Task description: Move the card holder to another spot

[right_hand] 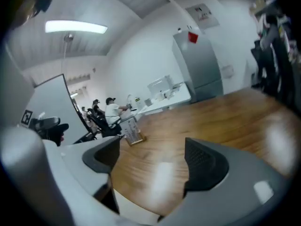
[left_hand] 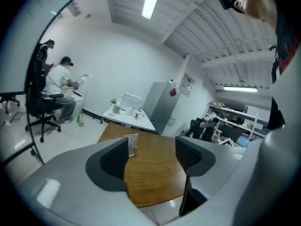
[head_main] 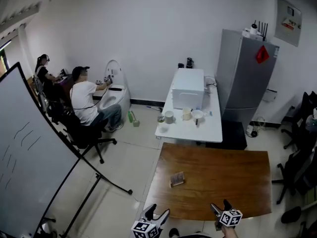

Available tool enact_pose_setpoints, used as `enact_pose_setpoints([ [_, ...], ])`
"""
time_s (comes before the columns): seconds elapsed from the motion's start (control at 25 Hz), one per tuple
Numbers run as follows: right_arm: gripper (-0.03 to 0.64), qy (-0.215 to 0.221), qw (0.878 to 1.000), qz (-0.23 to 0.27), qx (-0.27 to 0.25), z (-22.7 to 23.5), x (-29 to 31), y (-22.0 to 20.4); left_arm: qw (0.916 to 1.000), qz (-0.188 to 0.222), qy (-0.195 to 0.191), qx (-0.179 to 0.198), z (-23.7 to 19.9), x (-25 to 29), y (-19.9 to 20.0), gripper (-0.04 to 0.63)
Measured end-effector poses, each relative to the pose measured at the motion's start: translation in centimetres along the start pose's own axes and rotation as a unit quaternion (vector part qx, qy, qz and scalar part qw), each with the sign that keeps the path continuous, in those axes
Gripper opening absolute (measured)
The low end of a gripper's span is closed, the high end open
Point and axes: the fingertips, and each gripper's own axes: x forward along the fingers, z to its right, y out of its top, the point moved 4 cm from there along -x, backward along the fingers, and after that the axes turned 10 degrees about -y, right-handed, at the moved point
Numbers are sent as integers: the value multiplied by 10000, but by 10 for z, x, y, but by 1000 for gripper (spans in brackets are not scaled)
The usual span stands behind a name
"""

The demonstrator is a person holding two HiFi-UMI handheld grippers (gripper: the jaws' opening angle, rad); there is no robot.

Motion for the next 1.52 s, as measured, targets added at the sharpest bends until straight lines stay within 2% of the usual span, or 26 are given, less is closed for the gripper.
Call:
enact_pose_setpoints([
  [0.04,410,-293,9993,195,-91,19,-27,11,9995,-150,-155,217,6,16,3,304],
  [0.12,375,-712,9954,642,44,51,-78,34,9967,-296,-455,610,26,46,12,304],
  [0.16,335,-863,9926,845,124,64,-100,44,9951,-288,-627,714,40,60,16,304],
  [0.2,324,-969,9899,1020,172,75,-119,51,9934,-266,-808,763,55,73,18,304],
  [0.32,226,-1017,9844,1435,53,89,-156,60,9891,-273,-1233,763,93,97,14,302],
  [0.36,170,-978,9835,1521,-59,90,-160,61,9884,-282,-1308,720,102,101,11,302],
  [0.4,129,-917,9832,1575,-122,91,-163,62,9882,-291,-1349,661,109,104,6,302],
  [0.52,82,-784,9812,1766,23,96,-167,67,9896,-323,-1331,430,124,104,-6,301],
  [0.6,22,-811,9781,1916,52,98,-172,72,9899,-347,-1333,337,131,102,-13,299],
  [0.68,2,-756,9778,1954,10,99,-172,77,9898,-363,-1329,353,137,104,-17,299],
  [1.0,2,-472,9768,2084,-135,93,-171,103,9928,-110,-1110,443,151,104,0,296],
  [1.16,2,-232,9770,2119,-44,88,-168,110,9945,69,-1006,289,152,100,8,296],
  [1.52,2,21,9775,2108,88,74,-162,116,9947,190,-974,277,148,96,10,281],
])
